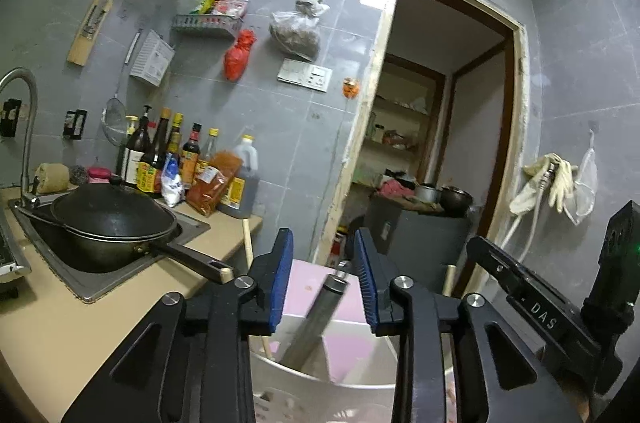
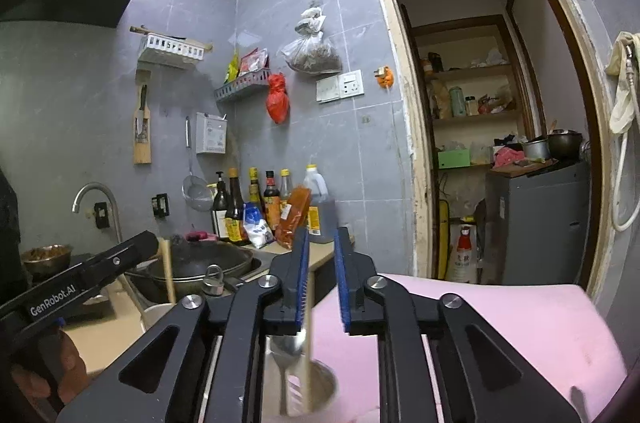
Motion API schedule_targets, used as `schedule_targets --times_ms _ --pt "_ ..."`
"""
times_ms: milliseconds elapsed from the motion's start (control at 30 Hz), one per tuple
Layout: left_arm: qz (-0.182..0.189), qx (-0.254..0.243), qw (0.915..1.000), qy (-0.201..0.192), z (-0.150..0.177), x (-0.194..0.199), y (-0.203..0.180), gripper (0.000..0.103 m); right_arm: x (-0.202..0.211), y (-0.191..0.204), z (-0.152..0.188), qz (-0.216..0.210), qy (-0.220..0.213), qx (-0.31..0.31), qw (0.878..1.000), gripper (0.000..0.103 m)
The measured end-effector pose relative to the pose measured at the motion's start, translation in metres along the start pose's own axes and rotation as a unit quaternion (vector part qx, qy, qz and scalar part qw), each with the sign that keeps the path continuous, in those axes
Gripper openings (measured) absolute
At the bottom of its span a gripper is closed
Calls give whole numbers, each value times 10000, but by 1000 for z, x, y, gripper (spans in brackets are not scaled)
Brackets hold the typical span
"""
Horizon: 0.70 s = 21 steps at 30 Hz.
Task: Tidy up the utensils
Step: 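Open both tools to drop the chopsticks into the caddy, then move both tools back down toward the utensils on the table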
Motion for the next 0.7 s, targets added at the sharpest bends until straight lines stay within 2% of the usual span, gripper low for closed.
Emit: schedule_targets --times_ms 167,233,300,367,433,500,633,700 --pt "210 -64 9996 187 -2 9 -19 42 24 -16 -9 205 27 -10 9998 25" --pt "301 -124 9991 256 -2 11 -30 52 35 -24 -13 304 58 9 9995 34" --pt "410 -193 9983 355 0 14 -44 61 49 -33 -16 420 65 50 9991 50" --pt "494 -250 9975 450 2 15 -57 67 61 -41 -19 533 84 113 9985 52" --pt "568 -305 9964 548 8 16 -74 76 75 -51 -22 739 162 237 9968 61" --pt "636 -354 9953 633 14 16 -88 86 90 -62 -24 930 197 314 9950 76" --pt "818 -525 9909 929 31 12 -119 91 116 -84 -25 1247 327 435 9907 86" --pt "905 -634 9880 1081 40 10 -133 91 127 -96 -24 1386 428 475 9883 97"
Point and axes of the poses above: each gripper's, at about its wrist camera, not at the fingertips, and x roughly against the way its jaws point, y to its left, z to its underside, the point moved 2 cm from there along -x, roughly the way its jaws point, and after that the axes turned 8 degrees about -z, right-handed, at the moved point
